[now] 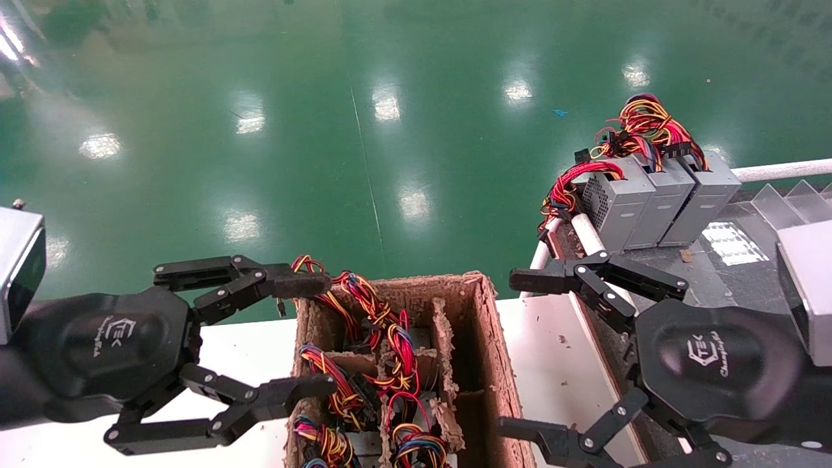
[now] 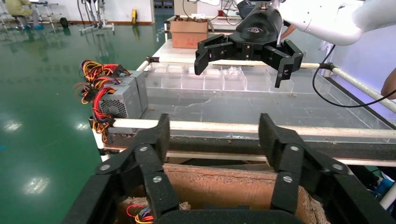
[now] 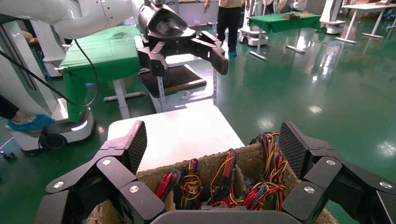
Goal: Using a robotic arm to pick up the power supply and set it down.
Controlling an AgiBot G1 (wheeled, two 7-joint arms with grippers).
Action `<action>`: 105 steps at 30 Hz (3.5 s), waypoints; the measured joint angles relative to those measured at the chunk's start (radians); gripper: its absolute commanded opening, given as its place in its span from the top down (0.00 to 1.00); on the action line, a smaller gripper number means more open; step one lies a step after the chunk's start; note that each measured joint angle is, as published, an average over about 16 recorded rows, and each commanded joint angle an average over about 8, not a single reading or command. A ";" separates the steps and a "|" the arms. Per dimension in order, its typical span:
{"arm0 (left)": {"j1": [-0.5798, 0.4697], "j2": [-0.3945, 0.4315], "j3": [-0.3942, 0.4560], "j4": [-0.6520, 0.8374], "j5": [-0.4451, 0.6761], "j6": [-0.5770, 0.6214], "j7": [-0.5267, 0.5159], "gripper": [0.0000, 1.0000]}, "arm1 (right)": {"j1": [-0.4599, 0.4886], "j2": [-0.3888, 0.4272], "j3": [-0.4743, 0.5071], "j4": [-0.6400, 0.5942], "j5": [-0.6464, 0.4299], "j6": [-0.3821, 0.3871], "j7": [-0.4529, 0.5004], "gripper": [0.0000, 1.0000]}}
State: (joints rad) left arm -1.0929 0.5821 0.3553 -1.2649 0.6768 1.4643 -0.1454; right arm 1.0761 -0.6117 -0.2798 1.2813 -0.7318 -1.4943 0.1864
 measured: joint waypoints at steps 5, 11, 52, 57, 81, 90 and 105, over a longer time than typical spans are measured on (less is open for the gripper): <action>0.000 0.000 0.000 0.000 0.000 0.000 0.000 1.00 | 0.000 0.000 -0.001 0.000 -0.002 0.001 0.000 0.00; 0.000 0.000 0.000 0.000 0.000 0.000 0.000 1.00 | 0.001 -0.003 -0.010 0.001 -0.020 0.008 0.005 0.00; 0.000 0.000 0.001 0.000 0.000 0.000 0.000 0.00 | 0.084 -0.415 -0.354 -0.274 -0.423 -0.006 0.055 1.00; 0.000 0.000 0.001 0.000 0.000 0.000 0.000 0.00 | 0.109 -0.469 -0.366 -0.342 -0.438 -0.004 0.025 1.00; 0.000 0.000 0.001 0.000 -0.001 0.000 0.000 0.00 | 0.134 -0.553 -0.391 -0.423 -0.466 0.003 -0.021 1.00; 0.000 0.000 0.001 0.000 -0.001 0.000 0.001 0.00 | 0.118 -0.522 -0.360 -0.399 -0.417 -0.010 -0.038 1.00; 0.000 0.000 0.001 0.000 -0.001 0.000 0.001 0.00 | 0.064 -0.378 -0.203 -0.252 -0.207 -0.001 -0.073 1.00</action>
State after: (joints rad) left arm -1.0933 0.5818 0.3564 -1.2647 0.6761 1.4641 -0.1448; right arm 1.1399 -0.9897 -0.4827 1.0296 -0.9391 -1.4949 0.1139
